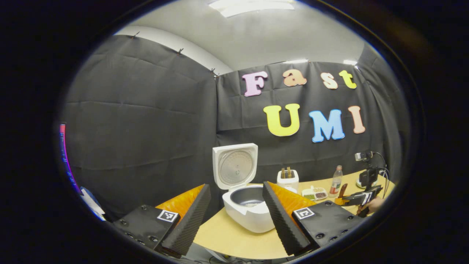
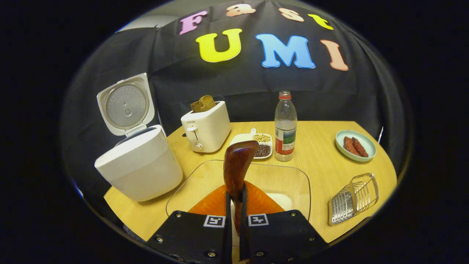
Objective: Close the left gripper, press the button to open the rice cooker; take a wooden spoon from the chopstick holder with the right hand, scoop a spoonful of rice and pour it into the rice cooker, then put the wooden spoon back into the chopstick holder.
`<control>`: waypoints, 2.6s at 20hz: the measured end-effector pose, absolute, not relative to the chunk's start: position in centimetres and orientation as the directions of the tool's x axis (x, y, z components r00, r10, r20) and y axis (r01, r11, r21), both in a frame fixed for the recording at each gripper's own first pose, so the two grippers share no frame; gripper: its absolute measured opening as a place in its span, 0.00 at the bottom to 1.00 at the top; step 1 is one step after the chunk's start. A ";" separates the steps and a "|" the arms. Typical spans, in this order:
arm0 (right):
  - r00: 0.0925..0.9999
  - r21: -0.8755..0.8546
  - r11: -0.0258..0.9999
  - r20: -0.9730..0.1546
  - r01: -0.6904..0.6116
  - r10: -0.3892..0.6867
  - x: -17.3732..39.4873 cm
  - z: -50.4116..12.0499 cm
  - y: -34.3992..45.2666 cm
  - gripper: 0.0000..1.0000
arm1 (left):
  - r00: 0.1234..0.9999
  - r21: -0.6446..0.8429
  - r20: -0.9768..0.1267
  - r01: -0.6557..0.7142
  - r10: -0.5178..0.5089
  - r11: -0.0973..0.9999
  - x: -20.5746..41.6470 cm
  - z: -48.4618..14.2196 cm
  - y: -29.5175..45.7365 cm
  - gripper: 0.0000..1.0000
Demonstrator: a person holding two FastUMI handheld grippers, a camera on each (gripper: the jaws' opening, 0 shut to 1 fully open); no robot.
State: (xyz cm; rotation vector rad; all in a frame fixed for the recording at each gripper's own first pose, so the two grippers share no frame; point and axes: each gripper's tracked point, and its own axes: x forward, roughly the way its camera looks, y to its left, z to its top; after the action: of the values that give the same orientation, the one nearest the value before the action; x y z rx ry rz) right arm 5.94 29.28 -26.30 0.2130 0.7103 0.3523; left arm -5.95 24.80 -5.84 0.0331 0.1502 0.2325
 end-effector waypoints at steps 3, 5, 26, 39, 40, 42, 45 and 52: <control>0.677 0.452 0.883 -0.612 -0.126 0.409 6.4 -26.6 28.4 0.08 | 0.963 0.044 -0.149 -0.219 0.223 0.975 -5.8 -5.9 24.0 0.98; 0.655 0.551 0.834 -0.618 -0.036 0.436 6.8 -26.7 27.7 0.08 | 0.964 0.046 -0.157 -0.211 0.215 0.976 -5.7 -5.9 23.6 0.99; 0.689 0.861 0.493 -0.431 0.123 0.582 13.2 -16.3 29.7 0.08 | 0.969 0.043 -0.122 -0.211 0.215 0.977 -6.1 -4.6 22.4 0.96; 0.649 0.869 0.490 -0.338 -0.062 0.681 15.7 -9.1 42.8 0.08 | 0.904 0.028 -0.156 -0.400 0.399 0.916 -11.4 -7.1 30.0 0.98; 0.641 0.869 0.488 -0.331 -0.079 0.693 15.9 -8.7 44.2 0.08 | 0.896 0.030 -0.159 -0.415 0.414 0.910 -11.9 -7.2 30.7 0.98; 0.623 0.867 0.485 -0.317 -0.115 0.715 16.2 -8.1 47.1 0.08 | 0.881 0.035 -0.170 -0.443 0.442 0.896 -12.9 -7.7 31.8 0.98; 0.601 0.853 0.494 -0.309 -0.168 0.738 16.3 -7.9 51.1 0.08 | 0.855 0.048 -0.188 -0.483 0.483 0.874 -14.3 -8.0 32.9 0.98; 0.548 0.734 0.585 -0.348 -0.345 0.761 15.7 -9.8 59.2 0.08 | 0.790 0.086 -0.199 -0.575 0.580 0.813 -18.3 -8.2 35.9 0.98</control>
State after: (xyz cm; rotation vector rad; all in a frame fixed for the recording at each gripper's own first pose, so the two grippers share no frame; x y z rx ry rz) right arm 15.67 59.22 -9.77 0.6552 0.7163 0.7133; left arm -18.31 35.91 -8.17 0.0211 0.2213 0.6217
